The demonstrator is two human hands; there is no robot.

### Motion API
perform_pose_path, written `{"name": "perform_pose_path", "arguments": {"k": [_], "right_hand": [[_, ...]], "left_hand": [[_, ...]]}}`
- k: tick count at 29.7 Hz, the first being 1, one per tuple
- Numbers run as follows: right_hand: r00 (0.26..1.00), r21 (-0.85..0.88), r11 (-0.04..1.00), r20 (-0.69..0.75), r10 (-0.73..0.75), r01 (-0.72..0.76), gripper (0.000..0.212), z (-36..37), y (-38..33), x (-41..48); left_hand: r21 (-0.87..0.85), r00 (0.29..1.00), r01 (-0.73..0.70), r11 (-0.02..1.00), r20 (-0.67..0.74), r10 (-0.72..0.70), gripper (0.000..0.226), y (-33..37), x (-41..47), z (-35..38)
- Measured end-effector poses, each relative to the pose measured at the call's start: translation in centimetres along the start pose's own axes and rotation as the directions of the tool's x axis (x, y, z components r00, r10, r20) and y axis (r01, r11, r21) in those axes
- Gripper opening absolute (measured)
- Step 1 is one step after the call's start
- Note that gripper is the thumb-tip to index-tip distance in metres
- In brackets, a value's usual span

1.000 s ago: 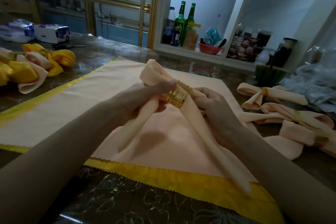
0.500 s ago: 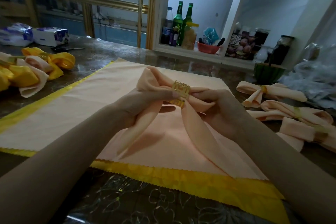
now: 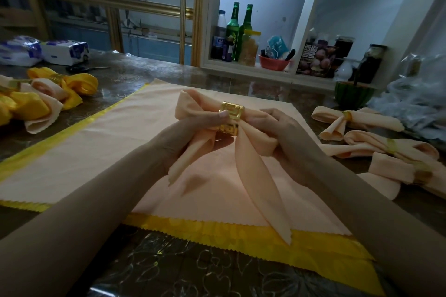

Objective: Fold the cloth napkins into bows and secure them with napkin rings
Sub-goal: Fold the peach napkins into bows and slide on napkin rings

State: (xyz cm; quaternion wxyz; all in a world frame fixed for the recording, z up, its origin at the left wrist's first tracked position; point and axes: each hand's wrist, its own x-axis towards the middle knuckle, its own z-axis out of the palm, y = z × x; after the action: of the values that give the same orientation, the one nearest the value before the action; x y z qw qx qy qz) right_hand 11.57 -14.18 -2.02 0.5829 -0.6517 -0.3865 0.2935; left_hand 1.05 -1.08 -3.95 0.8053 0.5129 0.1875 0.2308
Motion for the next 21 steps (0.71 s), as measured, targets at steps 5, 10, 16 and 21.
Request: {"name": "perform_pose_path", "arguments": {"k": [5,10,16,21], "right_hand": [[0.955,-0.251,0.924,0.017,-0.295,0.289,0.027,0.3,0.2,-0.3],[0.932,-0.382,0.851,0.181,-0.314,0.361,0.013,-0.5,0.0,-0.1],[0.974,-0.341,0.913,0.076,-0.212,0.225,0.009,-1.2,-0.3,0.1],[0.994,-0.211,0.971,0.012,-0.111,0.111,0.008,-1.0,-0.6,0.2]], "left_hand": [[-0.015,0.994,-0.037,0.999,0.107,0.038,0.117,0.0,0.1,-0.4],[-0.062,0.997,0.011,0.998,0.071,-0.007,0.077,-0.4,-0.4,-0.3],[-0.087,0.994,0.023,0.996,0.105,-0.014,0.076,-0.8,-0.6,-0.6],[0.036,0.987,0.025,0.999,0.159,-0.03,0.092,-0.1,-1.4,-0.6]]}}
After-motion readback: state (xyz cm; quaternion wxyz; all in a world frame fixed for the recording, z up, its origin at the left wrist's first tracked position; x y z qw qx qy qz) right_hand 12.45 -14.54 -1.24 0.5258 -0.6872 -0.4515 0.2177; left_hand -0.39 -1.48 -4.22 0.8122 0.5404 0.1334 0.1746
